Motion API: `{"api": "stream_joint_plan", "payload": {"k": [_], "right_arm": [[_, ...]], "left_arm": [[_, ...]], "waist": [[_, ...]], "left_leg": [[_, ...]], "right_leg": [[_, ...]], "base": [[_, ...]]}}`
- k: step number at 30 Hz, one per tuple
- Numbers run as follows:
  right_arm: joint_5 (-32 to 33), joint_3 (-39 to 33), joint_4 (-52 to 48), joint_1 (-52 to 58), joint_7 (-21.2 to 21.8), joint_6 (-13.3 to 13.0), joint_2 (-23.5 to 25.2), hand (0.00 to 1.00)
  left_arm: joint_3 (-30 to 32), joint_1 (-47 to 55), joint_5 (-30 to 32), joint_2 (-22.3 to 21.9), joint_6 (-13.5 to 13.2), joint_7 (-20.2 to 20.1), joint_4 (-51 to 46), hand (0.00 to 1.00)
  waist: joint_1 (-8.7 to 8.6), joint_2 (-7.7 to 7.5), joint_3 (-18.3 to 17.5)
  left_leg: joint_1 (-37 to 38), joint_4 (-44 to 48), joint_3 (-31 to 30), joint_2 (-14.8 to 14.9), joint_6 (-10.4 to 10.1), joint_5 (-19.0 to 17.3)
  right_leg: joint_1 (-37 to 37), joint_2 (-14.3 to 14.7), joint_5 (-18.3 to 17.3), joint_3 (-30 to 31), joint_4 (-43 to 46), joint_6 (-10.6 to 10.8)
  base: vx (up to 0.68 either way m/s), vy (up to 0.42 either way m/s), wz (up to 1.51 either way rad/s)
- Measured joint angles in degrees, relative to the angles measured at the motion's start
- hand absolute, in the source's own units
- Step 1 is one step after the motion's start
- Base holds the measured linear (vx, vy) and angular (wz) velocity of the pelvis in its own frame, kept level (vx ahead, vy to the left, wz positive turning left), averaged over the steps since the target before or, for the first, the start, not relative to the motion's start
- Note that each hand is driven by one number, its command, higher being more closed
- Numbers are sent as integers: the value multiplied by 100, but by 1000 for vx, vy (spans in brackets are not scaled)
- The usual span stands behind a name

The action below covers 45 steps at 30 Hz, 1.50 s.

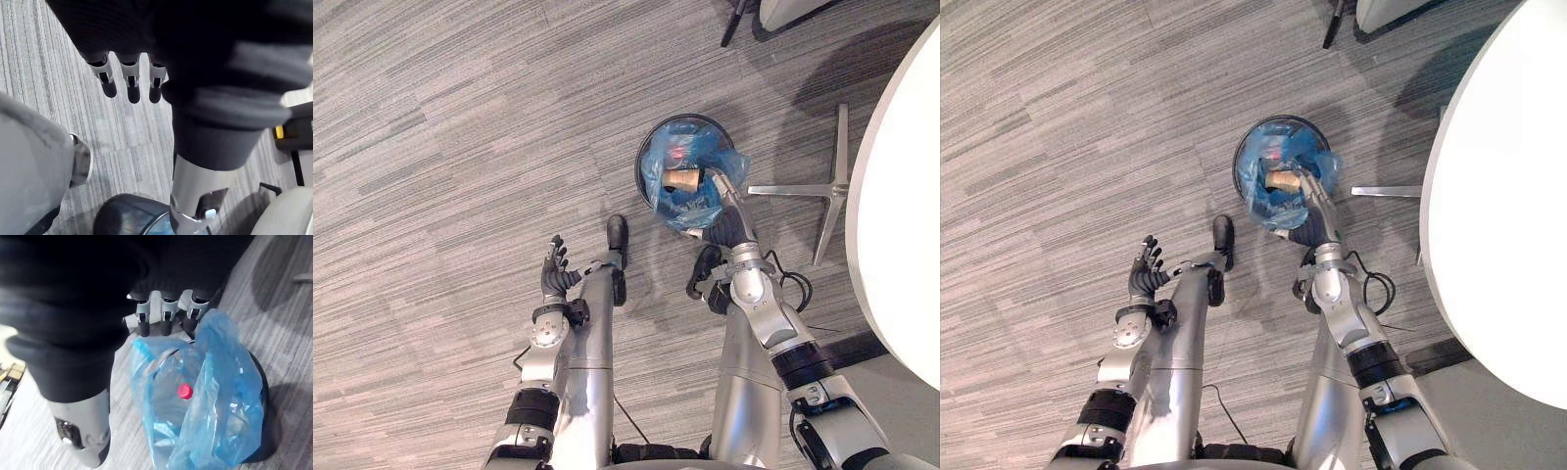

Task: Gather rubbish on tea table into small bin, then transfer packed bag to large trash can.

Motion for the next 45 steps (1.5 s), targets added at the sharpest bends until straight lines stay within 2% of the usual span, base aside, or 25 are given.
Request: {"api": "stream_joint_plan", "payload": {"k": [6,12,21,22,25,28,37,45], "right_arm": [[-397,304,540,-192,110,1,-78,0],[-490,545,1074,-626,118,43,-177,0],[-656,537,2214,-1535,-44,455,-166,0],[-657,539,2311,-1589,-39,489,-162,100],[-657,550,2640,-1723,-7,559,-134,100],[-654,552,2816,-1833,0,570,-107,100],[-581,622,2896,-1801,12,566,59,100],[-365,391,2055,-1532,-4,546,80,100]], "left_arm": [[7,-2,13,19,-29,46,112,0],[10,-28,8,43,-103,117,102,0],[29,-143,-62,66,-136,243,7,0],[30,-144,-150,67,-155,243,-35,0],[33,-155,-197,77,-241,250,-124,0],[7,-264,-259,61,-240,254,-123,0],[5,-351,-258,53,-239,256,-121,0],[15,-355,-253,48,-223,254,-125,0]], "waist": [[3,-4,3],[6,-6,4],[30,-12,23],[28,-12,24],[50,1,30],[159,0,30],[153,3,28],[157,5,18]], "left_leg": [[19,-214,13,-2,9,120],[-176,-335,15,-5,7,220],[-693,-252,-39,-90,-14,313],[-761,-226,-61,-105,-17,314],[-976,-136,-76,-109,-18,313],[-1106,-104,-80,-110,-46,334],[-1162,-85,-122,-107,-61,376],[-1124,-20,-123,-74,-60,375]], "right_leg": [[4,-27,6,-81,-88,-6],[-208,-44,7,-129,-102,-7],[-750,-165,-75,-170,212,-36],[-816,-187,-121,-183,268,-23],[-984,-256,-200,-257,425,-76],[-1135,-302,-251,-267,549,-119],[-1190,-315,-321,-293,640,-62],[-1125,-241,-316,-300,643,-72]], "base": [[-30,-33,7],[-22,-39,6],[-35,-32,10],[-49,-8,14],[-64,-8,21],[-56,-6,14],[-57,8,3],[-66,21,-2]]}}
